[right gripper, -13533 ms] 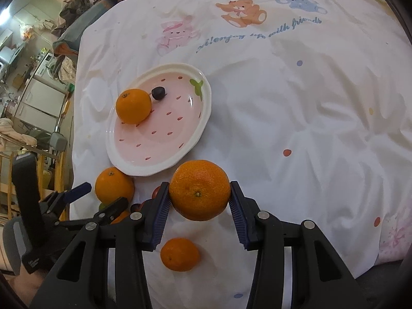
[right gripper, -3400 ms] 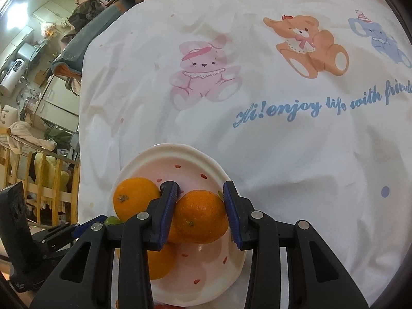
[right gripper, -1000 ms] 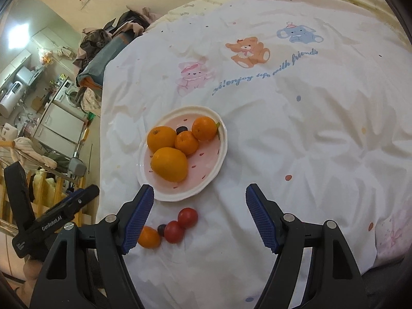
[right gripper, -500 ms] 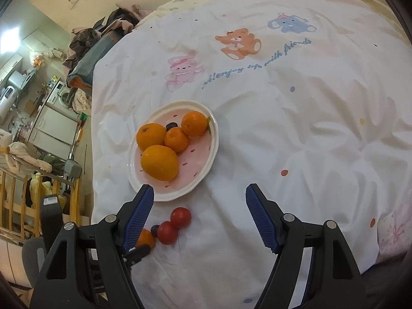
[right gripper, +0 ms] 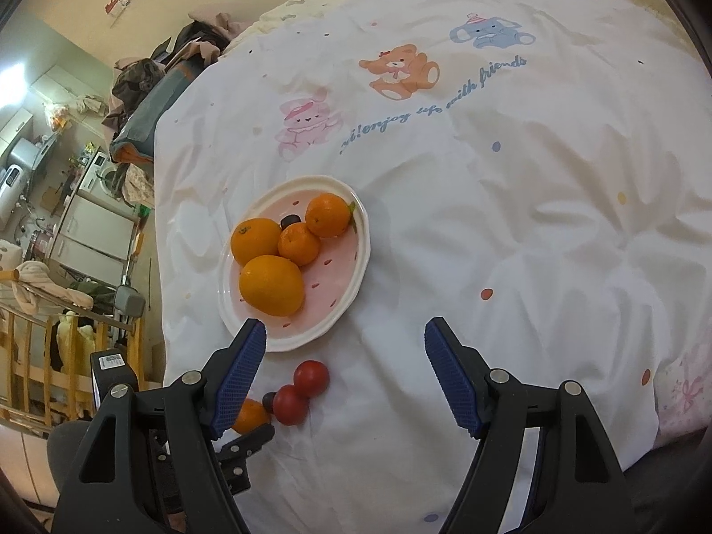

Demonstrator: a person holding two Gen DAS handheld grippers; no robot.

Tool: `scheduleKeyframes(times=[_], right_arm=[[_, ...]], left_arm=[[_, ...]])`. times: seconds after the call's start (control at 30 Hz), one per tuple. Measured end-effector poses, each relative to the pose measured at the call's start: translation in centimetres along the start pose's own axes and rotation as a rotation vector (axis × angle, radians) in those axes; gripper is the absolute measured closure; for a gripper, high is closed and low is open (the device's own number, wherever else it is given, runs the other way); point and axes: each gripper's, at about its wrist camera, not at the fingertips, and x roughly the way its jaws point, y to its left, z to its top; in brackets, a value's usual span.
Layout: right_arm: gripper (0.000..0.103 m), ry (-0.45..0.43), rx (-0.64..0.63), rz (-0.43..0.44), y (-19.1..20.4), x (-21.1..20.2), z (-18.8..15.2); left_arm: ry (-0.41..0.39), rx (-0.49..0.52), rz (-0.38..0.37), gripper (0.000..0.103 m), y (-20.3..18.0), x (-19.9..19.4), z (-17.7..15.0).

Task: Organize fruits
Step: 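Grasp the last loose tangerine with the left tool, then grasp a red tomato with the right tool while the left tool holds the tangerine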

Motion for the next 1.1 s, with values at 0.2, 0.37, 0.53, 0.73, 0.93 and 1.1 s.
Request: scheduleKeyframes(times=[0.2, 0.37, 0.53, 0.73, 0.93, 1.1], right_arm=[[0.026, -0.006, 0.014, -0.003, -0.4, -0.2, 0.0], [0.026, -0.005, 0.015, -0.004, -0.5, -0.2, 0.0], [0.026, 0.0, 0.012, -0.007, -0.4, 0.0, 0.0], [0.026, 0.012, -0.001, -0.019, -0.3, 0.4, -0.1], [0.026, 0.022, -0.005, -0.029, -0.2, 0.9, -0.2], [0.026, 0.037, -0.014, -0.035, 0.0, 1.5, -0.2]], left_arm=[[0.009, 0.026, 0.001, 0.065, -0.3, -0.3, -0.3], [-0.045, -0.018, -0.042, 0.066, 0.7, -2.4, -0.2], [-0.204, -0.09, -0.13, 0.066, 1.9, -6.5, 0.2], [-0.386, -0.129, -0.098, 0.066, 3.4, -10.1, 0.5], [-0.449, -0.235, -0.046, 0.066, 5.1, -10.6, 0.6], [-0.485, -0.298, -0.027, 0.066, 6.6, -11.3, 0.6]])
